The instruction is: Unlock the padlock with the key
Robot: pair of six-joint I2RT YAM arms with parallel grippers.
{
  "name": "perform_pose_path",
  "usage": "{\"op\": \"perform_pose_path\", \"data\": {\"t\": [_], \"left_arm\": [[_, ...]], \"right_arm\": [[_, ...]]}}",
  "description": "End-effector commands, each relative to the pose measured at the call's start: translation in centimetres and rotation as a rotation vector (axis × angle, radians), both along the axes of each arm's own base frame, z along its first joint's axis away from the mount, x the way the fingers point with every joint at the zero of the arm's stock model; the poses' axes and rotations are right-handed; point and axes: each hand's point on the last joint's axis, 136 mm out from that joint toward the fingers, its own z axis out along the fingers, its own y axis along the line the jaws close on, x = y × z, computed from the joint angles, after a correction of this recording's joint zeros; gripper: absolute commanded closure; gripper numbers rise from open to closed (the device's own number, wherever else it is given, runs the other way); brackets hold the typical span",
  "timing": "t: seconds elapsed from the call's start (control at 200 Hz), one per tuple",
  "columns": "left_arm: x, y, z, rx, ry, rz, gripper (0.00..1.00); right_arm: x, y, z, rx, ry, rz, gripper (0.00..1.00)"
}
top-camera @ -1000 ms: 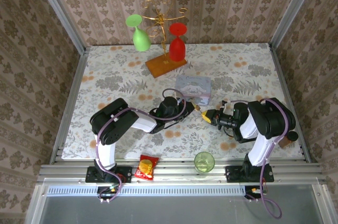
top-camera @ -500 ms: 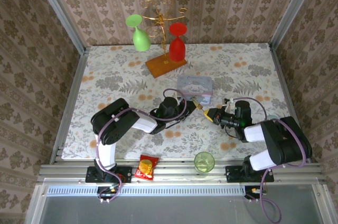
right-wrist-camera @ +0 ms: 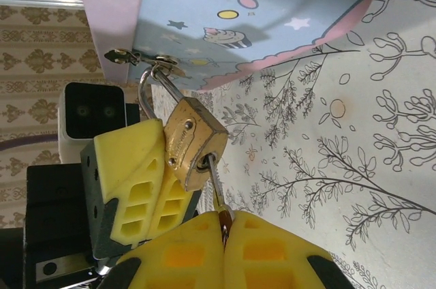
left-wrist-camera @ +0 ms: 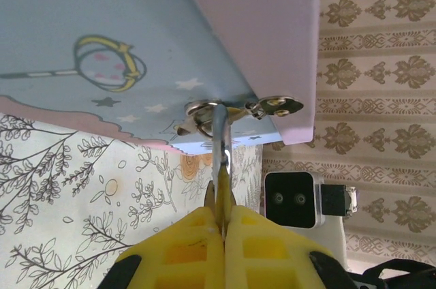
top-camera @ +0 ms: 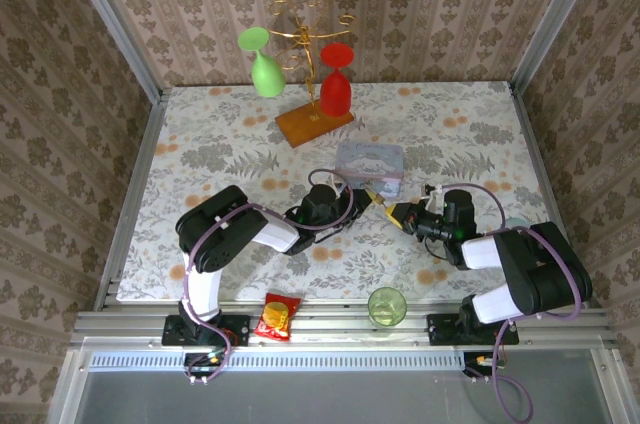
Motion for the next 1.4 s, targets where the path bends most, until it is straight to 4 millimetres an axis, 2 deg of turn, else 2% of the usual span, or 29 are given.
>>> {"op": "perform_pose_path", "data": {"t": [0.0, 0.19, 0.365, 0.535, 0.725, 0.86, 0.975, 1.095, 1.265, 1.395], "left_arm": [[-2.5, -2.7, 2.9, -0.11, -0.028, -0.117, 1.0], [-2.7, -2.7, 3.6, -0.132, -0.038, -0.131, 1.0], [-2.8, -2.6, 3.9, -0.178, -0.036, -0.127, 1.0], [-2.8, -2.9, 3.1, -0.212, -0.009, -0.13, 1.0], [-2.6, -1.7, 1.9, -0.129, -0.04, -0.114, 1.0], [-1.7, -0.8, 0.7, -0.057, -0.071, -0.094, 1.0], [-1.0, -0.9, 0.0, -0.097, -0.059, -0.08, 1.0], [-0.8, -1.1, 0.1, -0.129, -0.06, -0.079, 1.0], [-1.2, -0.6, 2.2, -0.154, -0.087, -0.089, 1.0], [-1.8, -0.6, 1.9, -0.152, -0.074, -0.11, 1.0]], "right_arm": [[1.3, 1.0, 3.0, -0.016, -0.145, 0.043, 1.0], [2.5, 0.5, 2.0, -0.001, -0.107, 0.118, 1.0], [2.5, 0.1, 0.7, -0.011, -0.04, 0.176, 1.0], [2.3, 0.1, 1.3, 0.005, -0.027, 0.232, 1.0], [1.3, 0.0, 0.4, 0.003, 0.047, 0.269, 1.0], [0.5, 0.6, 0.3, 0.021, 0.059, 0.278, 1.0], [0.4, 1.0, 0.3, 0.044, 0.044, 0.284, 1.0], [1.0, 1.1, 0.1, 0.089, 0.034, 0.278, 1.0], [1.7, 0.4, -1.7, 0.102, 0.056, 0.264, 1.0], [1.8, -0.1, -2.7, 0.072, 0.083, 0.259, 1.0]]}}
